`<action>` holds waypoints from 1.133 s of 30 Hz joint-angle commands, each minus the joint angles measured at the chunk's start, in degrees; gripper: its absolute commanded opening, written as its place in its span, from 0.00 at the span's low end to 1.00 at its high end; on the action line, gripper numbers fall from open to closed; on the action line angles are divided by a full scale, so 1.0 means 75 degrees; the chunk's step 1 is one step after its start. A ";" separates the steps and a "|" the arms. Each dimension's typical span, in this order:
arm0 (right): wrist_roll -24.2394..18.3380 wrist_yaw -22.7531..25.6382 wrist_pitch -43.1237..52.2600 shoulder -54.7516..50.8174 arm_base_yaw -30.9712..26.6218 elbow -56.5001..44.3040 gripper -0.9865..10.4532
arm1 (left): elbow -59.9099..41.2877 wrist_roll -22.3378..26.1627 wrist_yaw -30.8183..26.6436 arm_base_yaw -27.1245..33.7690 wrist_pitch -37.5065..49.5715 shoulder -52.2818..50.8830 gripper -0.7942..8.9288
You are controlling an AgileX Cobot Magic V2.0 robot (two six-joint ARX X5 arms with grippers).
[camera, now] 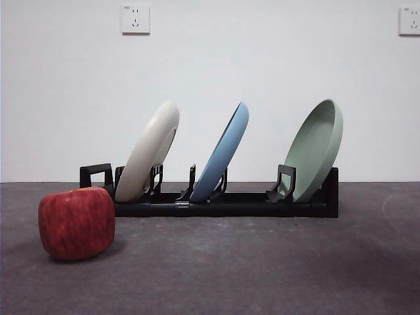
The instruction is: Take the yellow plate from the plate rack,put the plate on the table,take the apple from the table,put the apple in the plate
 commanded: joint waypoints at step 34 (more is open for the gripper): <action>-0.1230 -0.3803 -0.0985 0.7020 0.0009 0.4744 0.34 | 0.6184 -0.0595 0.3678 -0.0554 -0.0580 0.8437 0.35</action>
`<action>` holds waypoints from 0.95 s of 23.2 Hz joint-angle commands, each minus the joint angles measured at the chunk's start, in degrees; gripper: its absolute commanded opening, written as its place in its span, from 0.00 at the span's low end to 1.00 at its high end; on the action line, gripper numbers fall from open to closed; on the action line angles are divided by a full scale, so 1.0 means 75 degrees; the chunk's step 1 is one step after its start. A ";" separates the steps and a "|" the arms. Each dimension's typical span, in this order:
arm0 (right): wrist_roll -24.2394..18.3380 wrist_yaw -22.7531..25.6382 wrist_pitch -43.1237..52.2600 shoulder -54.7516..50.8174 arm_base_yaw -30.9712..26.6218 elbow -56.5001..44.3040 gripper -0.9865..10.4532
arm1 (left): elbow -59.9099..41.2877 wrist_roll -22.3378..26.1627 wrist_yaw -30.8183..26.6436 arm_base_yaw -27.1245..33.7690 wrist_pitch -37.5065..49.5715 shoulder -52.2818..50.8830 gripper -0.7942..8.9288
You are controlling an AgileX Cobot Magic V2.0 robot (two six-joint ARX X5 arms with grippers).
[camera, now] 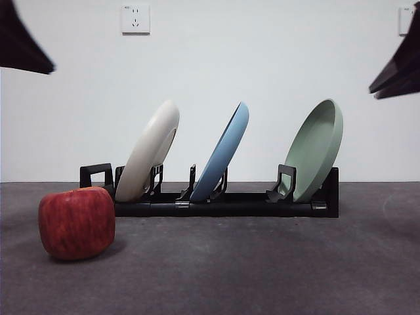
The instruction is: Take the yellow plate from the plate rack,put the plate on the table,take the apple from the table,put the apple in the plate
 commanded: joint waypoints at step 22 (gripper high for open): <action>-0.0114 0.0079 -0.0268 0.0312 0.0003 0.0189 0.42 | 0.3774 0.0624 -0.2273 -0.2416 -0.0230 0.4829 0.29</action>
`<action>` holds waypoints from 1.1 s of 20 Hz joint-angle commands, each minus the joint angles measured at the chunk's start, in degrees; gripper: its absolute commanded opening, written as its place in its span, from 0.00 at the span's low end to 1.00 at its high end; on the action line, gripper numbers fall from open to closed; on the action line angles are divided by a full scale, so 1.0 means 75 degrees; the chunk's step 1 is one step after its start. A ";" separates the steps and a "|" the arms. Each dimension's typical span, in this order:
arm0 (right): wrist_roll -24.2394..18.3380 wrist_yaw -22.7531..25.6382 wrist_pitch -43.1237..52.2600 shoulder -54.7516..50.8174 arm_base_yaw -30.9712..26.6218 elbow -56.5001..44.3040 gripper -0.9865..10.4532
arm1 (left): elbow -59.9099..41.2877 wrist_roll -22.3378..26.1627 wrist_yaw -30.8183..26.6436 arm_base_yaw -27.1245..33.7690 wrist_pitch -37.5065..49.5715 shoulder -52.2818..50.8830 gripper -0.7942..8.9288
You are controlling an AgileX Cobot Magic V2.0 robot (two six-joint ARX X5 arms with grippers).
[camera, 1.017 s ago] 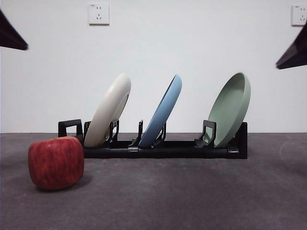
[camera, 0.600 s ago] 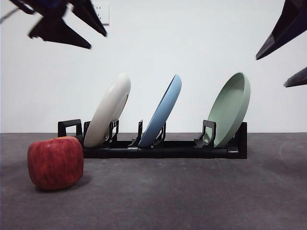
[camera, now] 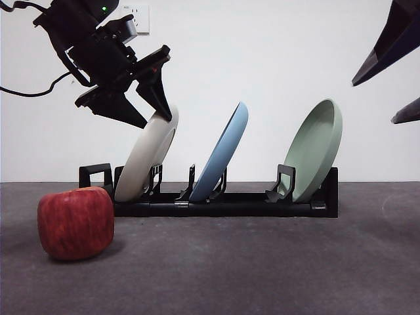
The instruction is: Take the yellow plate from the plate rack,put the plate on the table,take the apple from the table,put the apple in the plate
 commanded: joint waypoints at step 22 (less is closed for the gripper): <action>-0.0061 0.0417 0.0230 0.0015 0.0003 0.0408 0.42 | 0.0615 0.0868 0.0111 -0.1886 -0.3861 -0.3165 0.07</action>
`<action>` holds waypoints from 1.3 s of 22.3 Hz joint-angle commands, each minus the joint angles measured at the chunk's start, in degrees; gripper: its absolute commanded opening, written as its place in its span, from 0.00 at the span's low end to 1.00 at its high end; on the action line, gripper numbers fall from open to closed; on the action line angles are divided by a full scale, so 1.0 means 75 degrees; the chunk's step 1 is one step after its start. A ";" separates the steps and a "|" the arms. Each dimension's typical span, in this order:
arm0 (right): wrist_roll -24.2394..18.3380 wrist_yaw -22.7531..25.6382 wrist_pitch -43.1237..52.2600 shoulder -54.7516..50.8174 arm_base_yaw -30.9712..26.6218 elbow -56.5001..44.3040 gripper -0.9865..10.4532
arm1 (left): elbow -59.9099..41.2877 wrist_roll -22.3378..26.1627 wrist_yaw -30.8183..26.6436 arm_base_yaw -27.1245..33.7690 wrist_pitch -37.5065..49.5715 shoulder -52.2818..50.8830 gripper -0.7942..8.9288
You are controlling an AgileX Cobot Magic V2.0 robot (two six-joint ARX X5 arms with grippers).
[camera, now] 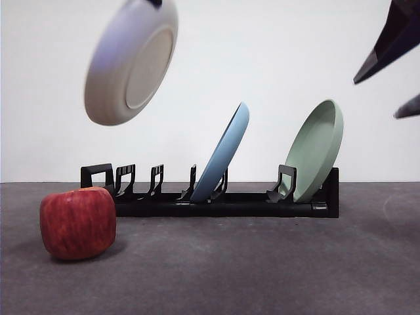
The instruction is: Take the yellow plate from the plate rack,put the plate on the table,take the apple from the table,put the apple in the plate
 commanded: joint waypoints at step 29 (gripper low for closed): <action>-0.0064 0.0414 -0.0437 0.0009 0.0003 0.3456 0.42 | 0.0006 0.0306 -0.3946 -0.4747 0.0533 0.5010 0.07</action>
